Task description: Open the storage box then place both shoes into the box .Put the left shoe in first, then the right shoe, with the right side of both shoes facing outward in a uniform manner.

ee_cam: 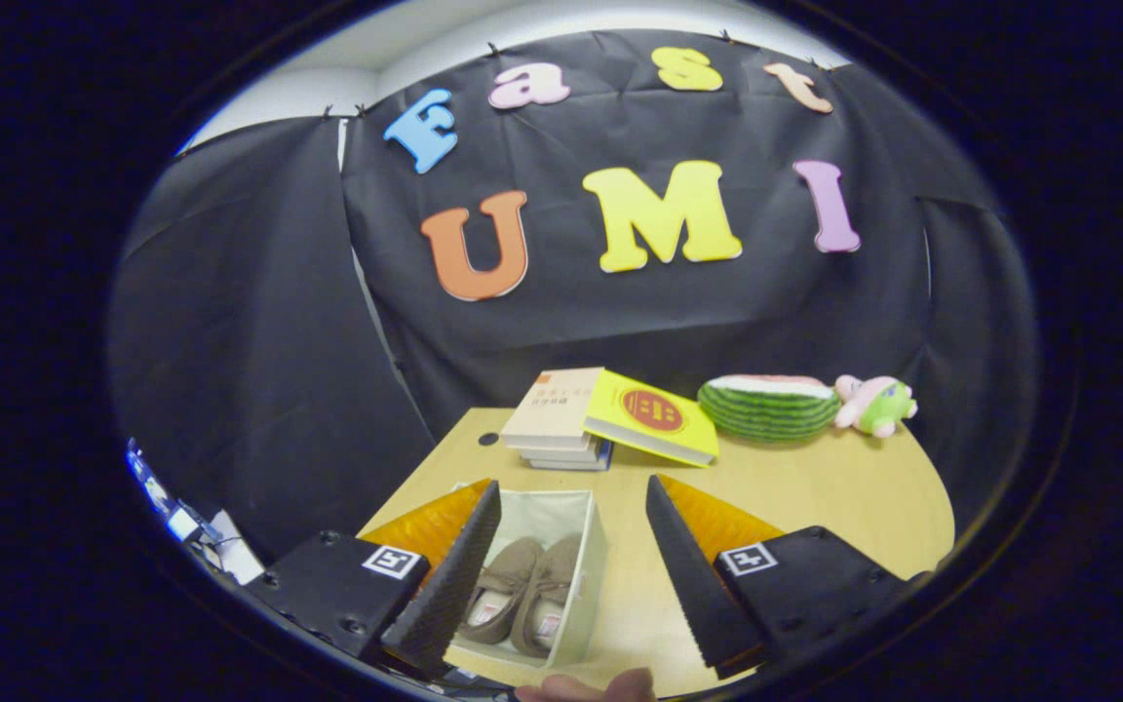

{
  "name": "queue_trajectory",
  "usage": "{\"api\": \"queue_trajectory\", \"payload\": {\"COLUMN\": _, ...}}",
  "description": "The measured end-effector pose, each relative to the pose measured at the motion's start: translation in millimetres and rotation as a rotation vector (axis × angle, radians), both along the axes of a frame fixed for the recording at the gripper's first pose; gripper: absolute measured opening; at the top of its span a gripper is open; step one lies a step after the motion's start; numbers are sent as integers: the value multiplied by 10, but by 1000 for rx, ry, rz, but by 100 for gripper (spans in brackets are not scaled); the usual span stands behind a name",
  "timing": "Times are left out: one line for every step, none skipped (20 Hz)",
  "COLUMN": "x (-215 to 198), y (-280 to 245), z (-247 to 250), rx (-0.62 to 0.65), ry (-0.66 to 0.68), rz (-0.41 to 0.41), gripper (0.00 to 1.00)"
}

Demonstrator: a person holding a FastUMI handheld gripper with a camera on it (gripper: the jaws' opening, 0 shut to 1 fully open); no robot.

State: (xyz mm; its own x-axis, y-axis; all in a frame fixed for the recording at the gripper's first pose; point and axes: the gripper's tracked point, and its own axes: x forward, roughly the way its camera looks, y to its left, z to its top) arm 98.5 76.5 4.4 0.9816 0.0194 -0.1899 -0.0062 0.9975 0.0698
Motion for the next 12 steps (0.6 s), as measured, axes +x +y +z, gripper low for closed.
{"api": "queue_trajectory", "payload": {"x": -76, "y": -54, "z": 70, "rx": -22, "ry": -61, "rz": -10, "gripper": 100}}
{"api": "queue_trajectory", "payload": {"x": -155, "y": -125, "z": 133, "rx": -39, "ry": -125, "rz": -28, "gripper": 100}}
{"api": "queue_trajectory", "payload": {"x": -230, "y": -187, "z": 172, "rx": -38, "ry": -190, "rz": -53, "gripper": 100}}
{"api": "queue_trajectory", "payload": {"x": -326, "y": -239, "z": 186, "rx": -32, "ry": -241, "rz": -75, "gripper": 100}}
{"api": "queue_trajectory", "payload": {"x": -412, "y": -283, "z": 141, "rx": -32, "ry": -268, "rz": -95, "gripper": 100}}
{"api": "queue_trajectory", "payload": {"x": -500, "y": -318, "z": 83, "rx": -31, "ry": -284, "rz": -109, "gripper": 100}}
{"api": "queue_trajectory", "payload": {"x": -553, "y": -363, "z": 16, "rx": -33, "ry": -289, "rz": -122, "gripper": 100}}
{"api": "queue_trajectory", "payload": {"x": -598, "y": -405, "z": -58, "rx": -29, "ry": -295, "rz": -135, "gripper": 100}}
{"api": "queue_trajectory", "payload": {"x": -623, "y": -420, "z": -143, "rx": -22, "ry": -290, "rz": -146, "gripper": 100}}
{"api": "queue_trajectory", "payload": {"x": -654, "y": -455, "z": -238, "rx": -10, "ry": -279, "rz": -157, "gripper": 100}}
{"api": "queue_trajectory", "payload": {"x": -673, "y": -488, "z": -308, "rx": 4, "ry": -274, "rz": -167, "gripper": 100}}
{"api": "queue_trajectory", "payload": {"x": -701, "y": -558, "z": -332, "rx": 3, "ry": -284, "rz": -181, "gripper": 100}}
